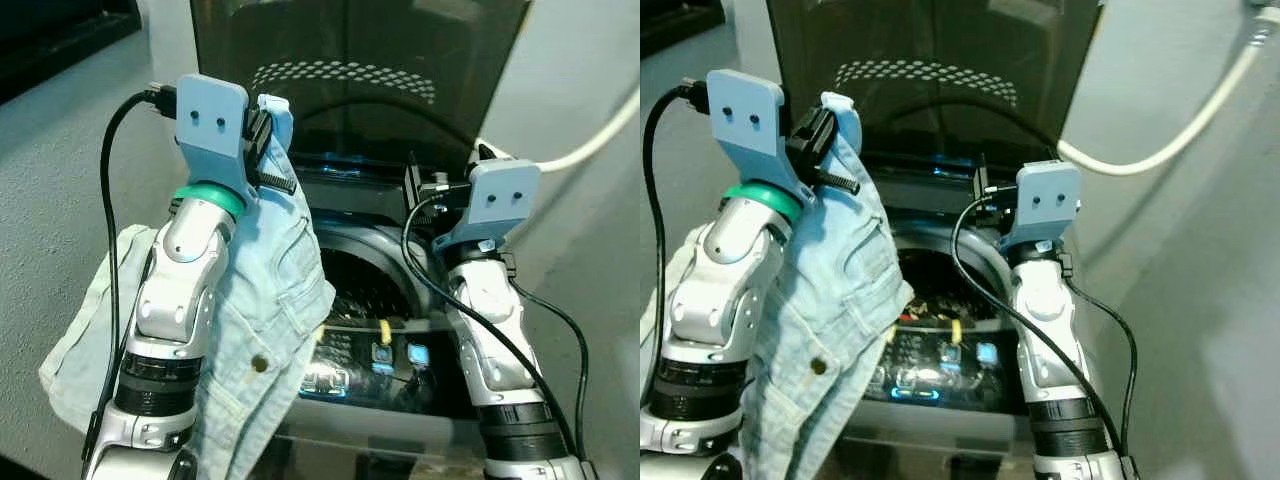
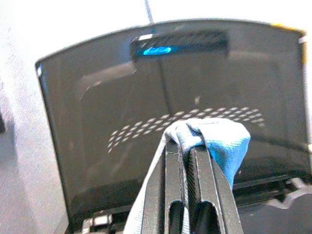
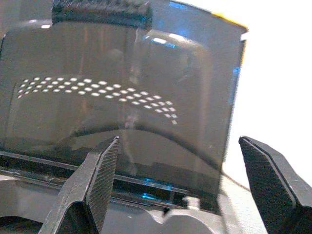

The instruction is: Clothes washing

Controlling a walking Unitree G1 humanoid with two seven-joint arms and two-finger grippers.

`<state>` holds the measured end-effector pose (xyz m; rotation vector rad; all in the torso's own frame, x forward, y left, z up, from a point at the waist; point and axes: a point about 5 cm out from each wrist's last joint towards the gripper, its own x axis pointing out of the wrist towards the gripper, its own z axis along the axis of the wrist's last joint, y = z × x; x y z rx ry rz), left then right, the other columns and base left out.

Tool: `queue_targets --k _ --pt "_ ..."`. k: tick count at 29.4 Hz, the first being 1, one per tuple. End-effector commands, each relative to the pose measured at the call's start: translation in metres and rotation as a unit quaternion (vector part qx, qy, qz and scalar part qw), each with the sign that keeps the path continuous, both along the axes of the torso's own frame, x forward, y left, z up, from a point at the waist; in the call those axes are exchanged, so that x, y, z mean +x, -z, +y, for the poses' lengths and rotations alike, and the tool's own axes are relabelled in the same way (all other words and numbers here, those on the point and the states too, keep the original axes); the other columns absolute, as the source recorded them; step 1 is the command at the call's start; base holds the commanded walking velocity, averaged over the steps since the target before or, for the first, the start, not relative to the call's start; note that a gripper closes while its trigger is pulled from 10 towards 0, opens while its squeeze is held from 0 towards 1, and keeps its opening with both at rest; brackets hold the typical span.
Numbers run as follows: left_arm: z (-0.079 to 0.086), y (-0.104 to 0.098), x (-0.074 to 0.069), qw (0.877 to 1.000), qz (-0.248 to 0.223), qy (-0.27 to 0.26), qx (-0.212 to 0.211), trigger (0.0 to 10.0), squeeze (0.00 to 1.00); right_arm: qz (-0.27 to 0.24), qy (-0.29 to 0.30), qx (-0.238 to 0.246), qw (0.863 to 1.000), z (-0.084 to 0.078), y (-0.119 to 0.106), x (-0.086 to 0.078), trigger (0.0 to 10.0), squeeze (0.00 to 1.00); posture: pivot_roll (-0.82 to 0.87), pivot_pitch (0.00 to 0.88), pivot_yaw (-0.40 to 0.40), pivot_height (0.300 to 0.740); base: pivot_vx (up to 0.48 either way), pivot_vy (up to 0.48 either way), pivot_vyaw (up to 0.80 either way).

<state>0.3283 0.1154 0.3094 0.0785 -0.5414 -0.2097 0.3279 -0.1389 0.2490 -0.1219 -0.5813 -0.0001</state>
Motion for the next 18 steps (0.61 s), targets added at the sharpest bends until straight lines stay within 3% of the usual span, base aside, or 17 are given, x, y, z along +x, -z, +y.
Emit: queue_targets --k 1,6,8,9,10,11,13,14,15,16,18 --pt "-0.002 -0.005 -0.001 1.0 -0.016 0.008 0.005 10.0 0.0 0.001 0.002 -0.002 1.0 0.0 0.002 -0.001 10.0 0.0 0.07 0.0 0.059 0.74 0.0 0.0 0.0" --pt "-0.004 -0.03 0.008 0.994 -0.083 0.014 0.064 10.0 0.0 -0.014 -0.015 -0.001 1.0 0.004 -0.004 -0.003 10.0 0.0 0.07 0.0 0.055 0.74 0.0 0.0 0.0" --pt "-0.01 -0.054 0.015 0.983 -0.141 0.035 0.11 10.0 0.0 -0.025 -0.023 0.005 0.999 0.006 -0.009 -0.004 10.0 0.0 0.08 0.0 0.052 0.74 0.0 0.0 0.0" --pt "-0.01 -0.054 0.015 0.983 -0.141 0.035 0.11 10.0 0.0 -0.025 -0.023 0.005 0.999 0.006 -0.009 -0.004 10.0 0.0 0.08 0.0 0.052 0.74 0.0 0.0 0.0" --pt "-0.016 -0.07 0.019 0.973 -0.18 0.036 0.143 10.0 0.0 -0.031 -0.026 0.012 0.999 0.006 -0.012 -0.005 10.0 0.0 0.08 0.0 0.053 0.74 0.0 0.0 0.0" --pt "-0.016 -0.07 0.019 0.973 -0.18 0.036 0.143 10.0 0.0 -0.031 -0.026 0.012 0.999 0.006 -0.012 -0.005 10.0 0.0 0.08 0.0 0.053 0.74 0.0 0.0 0.0" --pt "-0.03 -0.107 0.018 0.939 -0.274 0.017 0.206 10.0 0.0 -0.04 -0.031 0.033 0.998 0.006 -0.017 -0.006 10.0 0.0 0.07 0.0 0.058 0.74 0.0 0.0 0.0" --pt "-0.039 -0.125 0.014 0.926 -0.311 0.017 0.215 10.0 0.0 -0.044 -0.029 0.037 0.998 0.005 -0.018 -0.007 10.0 0.0 0.06 0.0 0.081 0.74 0.0 0.0 0.0" --pt "-0.039 -0.125 0.014 0.926 -0.311 0.017 0.215 10.0 0.0 -0.044 -0.029 0.037 0.998 0.005 -0.018 -0.007 10.0 0.0 0.06 0.0 0.081 0.74 0.0 0.0 0.0" --pt "-0.056 -0.14 0.007 0.911 -0.343 0.034 0.228 10.0 0.0 -0.046 -0.019 0.043 0.998 0.002 -0.018 -0.01 10.0 0.0 0.04 0.0 0.092 0.74 0.0 0.0 0.0" --pt "-0.059 -0.141 0.006 0.909 -0.345 0.04 0.23 10.0 0.0 -0.047 -0.016 0.044 0.998 0.002 -0.017 -0.011 10.0 0.0 0.04 0.0 0.092 0.74 0.0 0.0 0.0"
